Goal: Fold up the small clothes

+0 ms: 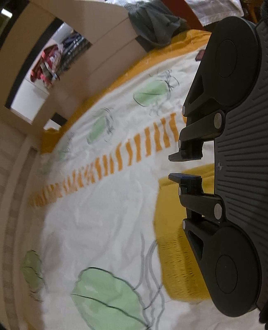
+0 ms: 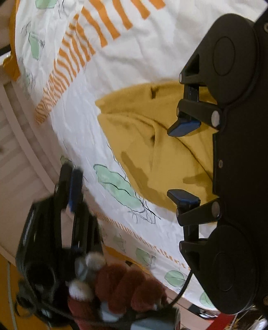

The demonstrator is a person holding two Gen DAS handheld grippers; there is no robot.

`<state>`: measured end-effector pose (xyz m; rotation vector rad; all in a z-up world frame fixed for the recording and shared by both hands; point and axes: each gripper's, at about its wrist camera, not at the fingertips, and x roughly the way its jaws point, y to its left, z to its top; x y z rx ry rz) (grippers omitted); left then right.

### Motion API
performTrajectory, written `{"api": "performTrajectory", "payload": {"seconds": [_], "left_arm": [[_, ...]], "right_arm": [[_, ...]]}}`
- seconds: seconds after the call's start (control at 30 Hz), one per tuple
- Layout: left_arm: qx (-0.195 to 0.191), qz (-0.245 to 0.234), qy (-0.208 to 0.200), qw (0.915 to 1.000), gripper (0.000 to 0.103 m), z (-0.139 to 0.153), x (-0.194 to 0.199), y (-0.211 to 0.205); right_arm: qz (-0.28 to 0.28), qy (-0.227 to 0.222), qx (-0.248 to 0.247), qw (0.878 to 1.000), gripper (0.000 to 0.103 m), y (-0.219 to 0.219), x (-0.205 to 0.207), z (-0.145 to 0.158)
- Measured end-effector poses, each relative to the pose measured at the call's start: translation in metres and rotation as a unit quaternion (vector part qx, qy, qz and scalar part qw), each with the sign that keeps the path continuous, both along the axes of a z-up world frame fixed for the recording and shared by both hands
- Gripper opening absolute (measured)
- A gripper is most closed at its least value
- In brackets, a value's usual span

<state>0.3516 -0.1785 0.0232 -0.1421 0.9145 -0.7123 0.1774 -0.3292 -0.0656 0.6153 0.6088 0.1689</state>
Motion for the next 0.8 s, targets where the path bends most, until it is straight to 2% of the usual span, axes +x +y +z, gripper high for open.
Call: {"api": "performTrajectory", "payload": {"seconds": [0.07,0.17,0.4,0.5,0.57,0.7,0.8], "left_arm": [[0.002,0.003,-0.021,0.9998,0.019,0.008,-0.004,0.004],[0.016,0.013,-0.038,0.9990,0.021,0.008,-0.009,0.017],[0.072,0.069,-0.005,0.9950,0.021,-0.042,-0.014,0.062],[0.072,0.070,0.013,0.9949,0.021,-0.060,-0.021,0.069],[0.069,0.055,0.019,0.9960,0.021,-0.069,-0.029,0.065],[0.070,-0.023,0.009,0.9973,0.021,-0.083,-0.057,0.049],[0.052,-0.077,0.035,0.9950,0.021,-0.093,-0.077,0.041]], "right_arm": [[-0.005,0.002,0.002,1.000,0.064,-0.003,0.000,0.000],[-0.007,0.005,0.001,1.000,0.064,-0.003,0.000,-0.001],[-0.020,0.006,-0.003,1.000,0.064,-0.007,0.002,-0.003],[-0.031,0.005,-0.001,1.000,0.064,-0.011,0.001,-0.003],[-0.037,0.008,0.003,0.999,0.064,-0.014,0.001,-0.004],[-0.055,0.009,0.005,0.998,0.064,-0.021,0.000,-0.005],[-0.072,0.010,0.010,0.997,0.064,-0.029,-0.002,-0.006]]}}
